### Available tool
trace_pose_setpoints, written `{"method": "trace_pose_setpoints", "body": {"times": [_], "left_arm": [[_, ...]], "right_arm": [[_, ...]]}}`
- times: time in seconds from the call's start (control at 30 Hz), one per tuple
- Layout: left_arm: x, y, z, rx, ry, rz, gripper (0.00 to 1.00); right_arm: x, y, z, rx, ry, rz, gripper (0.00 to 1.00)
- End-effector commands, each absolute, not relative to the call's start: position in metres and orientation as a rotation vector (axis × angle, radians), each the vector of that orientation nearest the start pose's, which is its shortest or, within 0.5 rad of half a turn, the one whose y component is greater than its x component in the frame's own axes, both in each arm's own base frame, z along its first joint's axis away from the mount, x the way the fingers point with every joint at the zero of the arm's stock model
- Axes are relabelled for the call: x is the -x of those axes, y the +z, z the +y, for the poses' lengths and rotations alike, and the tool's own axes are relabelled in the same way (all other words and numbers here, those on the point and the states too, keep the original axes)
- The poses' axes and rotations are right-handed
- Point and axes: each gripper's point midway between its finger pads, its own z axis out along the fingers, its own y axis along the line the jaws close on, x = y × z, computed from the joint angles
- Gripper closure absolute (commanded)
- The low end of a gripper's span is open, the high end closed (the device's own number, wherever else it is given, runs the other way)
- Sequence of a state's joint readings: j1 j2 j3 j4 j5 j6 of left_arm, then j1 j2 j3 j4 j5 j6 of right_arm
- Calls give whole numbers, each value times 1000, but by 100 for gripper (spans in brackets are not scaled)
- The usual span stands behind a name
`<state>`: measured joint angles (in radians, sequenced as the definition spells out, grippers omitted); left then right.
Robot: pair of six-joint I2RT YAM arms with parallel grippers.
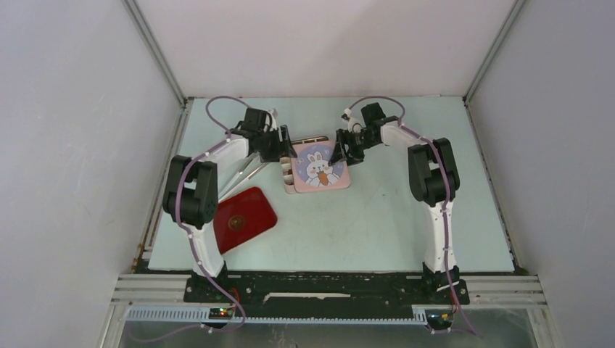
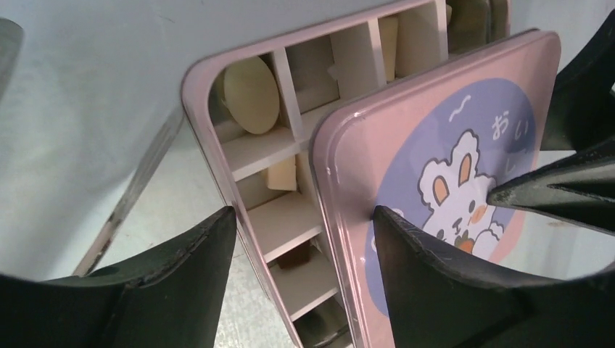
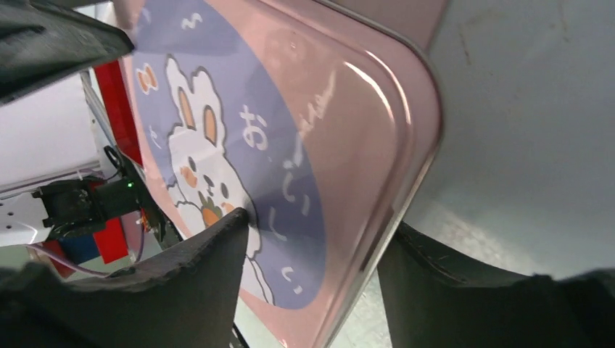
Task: Pack the chocolate
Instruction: Adjust the packing box at the center of the board.
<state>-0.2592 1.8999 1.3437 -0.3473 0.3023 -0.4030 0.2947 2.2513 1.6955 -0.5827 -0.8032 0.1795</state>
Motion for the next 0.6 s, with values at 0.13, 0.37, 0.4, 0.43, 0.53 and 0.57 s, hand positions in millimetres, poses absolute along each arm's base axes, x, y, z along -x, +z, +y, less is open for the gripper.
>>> {"method": "trace_pose_setpoints", "body": {"times": [0.13, 0.37, 0.4, 0.43, 0.53, 0.57], "left_arm": [[-405, 80, -217, 6, -859, 2538, 30], [-367, 89, -266, -152, -987, 2547, 31], [-361, 90, -270, -161, -1000, 2550, 32], [-356, 90, -272, -162, -1007, 2556, 32], [-344, 89, -271, -135, -1025, 2572, 34], [-339, 89, -271, -133, -1043, 2572, 34]], "right_arm": [[-400, 63, 282, 458, 1352, 2591, 45], [-381, 83, 261, 343, 1318, 2594, 45], [-377, 85, 257, 310, 1310, 2598, 44], [-375, 87, 251, 278, 1295, 2596, 43], [-366, 89, 237, 225, 1234, 2608, 43], [-364, 91, 235, 219, 1216, 2609, 43]]}}
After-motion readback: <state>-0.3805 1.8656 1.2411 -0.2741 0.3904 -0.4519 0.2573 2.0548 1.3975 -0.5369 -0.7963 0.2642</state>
